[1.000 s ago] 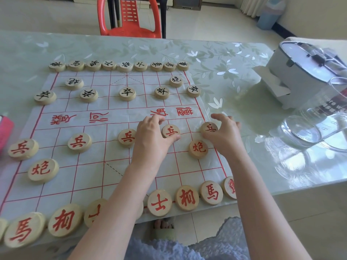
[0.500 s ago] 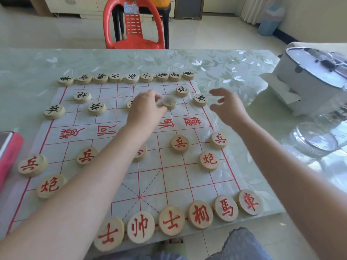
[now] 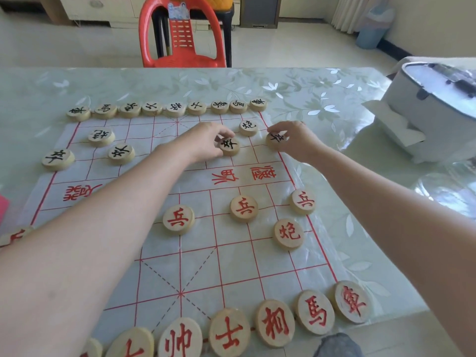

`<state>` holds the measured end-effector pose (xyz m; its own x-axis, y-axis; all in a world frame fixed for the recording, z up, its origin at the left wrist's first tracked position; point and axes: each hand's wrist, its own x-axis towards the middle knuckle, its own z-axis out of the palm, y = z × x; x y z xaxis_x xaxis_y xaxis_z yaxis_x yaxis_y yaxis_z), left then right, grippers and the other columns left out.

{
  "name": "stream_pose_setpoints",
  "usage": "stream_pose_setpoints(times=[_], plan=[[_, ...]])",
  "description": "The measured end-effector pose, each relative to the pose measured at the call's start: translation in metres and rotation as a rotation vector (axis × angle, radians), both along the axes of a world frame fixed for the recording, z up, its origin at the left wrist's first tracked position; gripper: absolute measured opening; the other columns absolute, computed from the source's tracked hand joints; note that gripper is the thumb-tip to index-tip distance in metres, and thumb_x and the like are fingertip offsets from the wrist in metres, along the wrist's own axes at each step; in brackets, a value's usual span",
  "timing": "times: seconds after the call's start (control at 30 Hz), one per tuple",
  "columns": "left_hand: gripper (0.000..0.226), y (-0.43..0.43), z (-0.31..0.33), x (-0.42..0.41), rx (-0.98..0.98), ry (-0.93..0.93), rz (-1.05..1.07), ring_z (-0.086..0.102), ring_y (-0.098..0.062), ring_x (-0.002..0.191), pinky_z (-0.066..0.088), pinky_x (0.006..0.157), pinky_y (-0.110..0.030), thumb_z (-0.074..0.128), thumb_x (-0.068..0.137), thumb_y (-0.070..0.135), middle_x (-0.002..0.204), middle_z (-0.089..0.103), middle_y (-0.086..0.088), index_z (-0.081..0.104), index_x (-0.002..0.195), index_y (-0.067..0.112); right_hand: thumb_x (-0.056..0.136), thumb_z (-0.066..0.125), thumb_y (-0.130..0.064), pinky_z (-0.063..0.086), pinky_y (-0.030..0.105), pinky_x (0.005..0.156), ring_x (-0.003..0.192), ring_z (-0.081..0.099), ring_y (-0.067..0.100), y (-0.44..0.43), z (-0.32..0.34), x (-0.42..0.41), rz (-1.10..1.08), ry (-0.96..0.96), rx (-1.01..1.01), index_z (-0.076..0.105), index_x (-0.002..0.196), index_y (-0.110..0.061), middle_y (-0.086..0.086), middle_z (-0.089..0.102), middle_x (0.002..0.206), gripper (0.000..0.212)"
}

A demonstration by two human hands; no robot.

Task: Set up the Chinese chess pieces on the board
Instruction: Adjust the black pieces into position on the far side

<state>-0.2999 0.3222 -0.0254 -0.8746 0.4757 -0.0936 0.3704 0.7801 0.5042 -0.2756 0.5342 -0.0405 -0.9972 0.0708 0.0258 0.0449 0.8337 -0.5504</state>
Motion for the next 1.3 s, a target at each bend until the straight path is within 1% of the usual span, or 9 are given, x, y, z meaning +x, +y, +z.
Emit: stream_pose_setpoints(times=[0.17,0.27,0.37,0.47,0.53,0.67,0.87,1.13,1.3], plan=[[0.051,0.004,-0.013,-0.003,-0.006,0.085,0.088,0.055,-0.016,0.095,0.041,0.085,-0.024,0.074,0.073,0.029,0.114,0.059,-0.003,0.058,0.120,0.019,0.077,0.072,-0.034,0.034,0.023,0.082,0.113,0.050,0.026,-0.003,-0.007,-0.001,-0.131,0.017,-0.023,0.056,0.122,-0.008,0.010,0.052,0.122,0.054],[0.052,0.009,-0.021,-0.005,-0.014,0.172,0.205,0.052,-0.019,0.103,0.040,0.083,-0.028,0.076,0.067,0.043,0.109,0.056,-0.003,0.060,0.109,0.017,0.073,0.073,-0.045,0.037,0.027,0.087,0.114,0.049,0.023,-0.005,-0.006,0.001,-0.163,-0.006,-0.049,0.049,0.129,-0.009,0.009,0.046,0.127,0.071],[0.063,0.013,-0.024,-0.005,-0.014,0.212,0.238,0.049,-0.022,0.110,0.041,0.090,-0.033,0.076,0.062,0.053,0.113,0.052,-0.005,0.057,0.109,0.016,0.077,0.070,-0.041,0.037,0.025,0.086,0.114,0.049,0.021,-0.004,-0.002,0.004,-0.139,-0.060,-0.051,0.044,0.135,-0.014,0.007,0.039,0.132,0.070],[0.067,0.015,-0.022,-0.003,0.042,0.169,0.185,0.046,-0.022,0.119,0.037,0.097,-0.032,0.073,0.070,0.045,0.126,0.048,-0.005,0.049,0.127,0.018,0.085,0.061,-0.035,0.037,0.022,0.078,0.096,0.051,0.016,-0.001,0.001,0.007,-0.117,-0.078,-0.075,0.045,0.135,-0.018,0.005,0.039,0.131,0.055],[0.062,0.015,-0.019,-0.001,0.087,0.114,0.139,0.050,-0.021,0.115,0.037,0.091,-0.027,0.069,0.076,0.035,0.130,0.050,0.000,0.046,0.132,0.021,0.086,0.060,-0.038,0.036,0.021,0.080,0.092,0.047,0.013,-0.001,-0.001,0.007,-0.118,-0.072,-0.073,0.048,0.133,-0.017,0.007,0.041,0.130,0.053],[0.047,0.015,-0.017,0.002,0.121,0.076,0.132,0.056,-0.019,0.107,0.036,0.083,-0.020,0.067,0.078,0.029,0.124,0.058,0.000,0.057,0.124,0.021,0.080,0.069,-0.037,0.034,0.022,0.078,0.092,0.046,0.014,0.000,-0.006,0.007,-0.151,-0.045,-0.086,0.050,0.128,-0.011,0.009,0.045,0.129,0.058],[0.049,0.017,-0.023,0.005,0.132,0.101,0.207,0.056,-0.022,0.106,0.036,0.081,-0.023,0.069,0.077,0.034,0.115,0.058,-0.010,0.058,0.122,0.018,0.079,0.072,-0.028,0.034,0.020,0.078,0.095,0.049,0.016,-0.003,-0.013,0.010,-0.192,0.004,-0.133,0.049,0.126,-0.008,0.009,0.045,0.127,0.056],[0.048,0.015,-0.023,0.006,0.144,0.069,0.210,0.055,-0.021,0.106,0.036,0.080,-0.022,0.068,0.078,0.034,0.114,0.059,-0.010,0.058,0.123,0.019,0.078,0.072,-0.028,0.034,0.021,0.080,0.108,0.051,0.020,-0.004,-0.016,0.010,-0.219,0.022,-0.172,0.050,0.123,-0.007,0.009,0.045,0.126,0.054],[0.048,0.015,-0.026,0.006,0.138,0.085,0.211,0.055,-0.021,0.107,0.037,0.081,-0.024,0.067,0.079,0.035,0.118,0.055,-0.008,0.056,0.124,0.020,0.077,0.073,-0.030,0.033,0.021,0.078,0.097,0.047,0.013,-0.005,-0.017,0.011,-0.217,0.029,-0.173,0.050,0.122,-0.008,0.008,0.045,0.126,0.055]])
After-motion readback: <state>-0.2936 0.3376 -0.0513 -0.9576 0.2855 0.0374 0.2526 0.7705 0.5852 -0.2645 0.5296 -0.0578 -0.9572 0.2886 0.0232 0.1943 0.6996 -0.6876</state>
